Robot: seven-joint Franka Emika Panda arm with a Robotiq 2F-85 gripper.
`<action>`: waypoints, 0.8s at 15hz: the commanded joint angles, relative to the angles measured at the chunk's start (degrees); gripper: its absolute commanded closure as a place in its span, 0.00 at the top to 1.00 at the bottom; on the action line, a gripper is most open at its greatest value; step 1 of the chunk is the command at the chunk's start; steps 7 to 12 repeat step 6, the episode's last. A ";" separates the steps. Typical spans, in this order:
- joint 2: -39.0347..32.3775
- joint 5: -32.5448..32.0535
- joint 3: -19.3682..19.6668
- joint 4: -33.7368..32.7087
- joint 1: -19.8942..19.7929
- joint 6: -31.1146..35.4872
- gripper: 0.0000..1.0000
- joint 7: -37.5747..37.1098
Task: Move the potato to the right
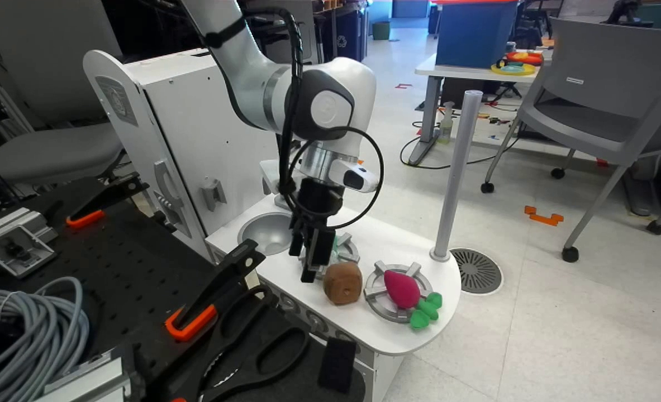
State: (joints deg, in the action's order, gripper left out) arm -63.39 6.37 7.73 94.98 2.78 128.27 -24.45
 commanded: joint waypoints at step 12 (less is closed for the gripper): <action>10.32 0.43 -0.65 10.95 -0.10 -3.46 1.00 0.23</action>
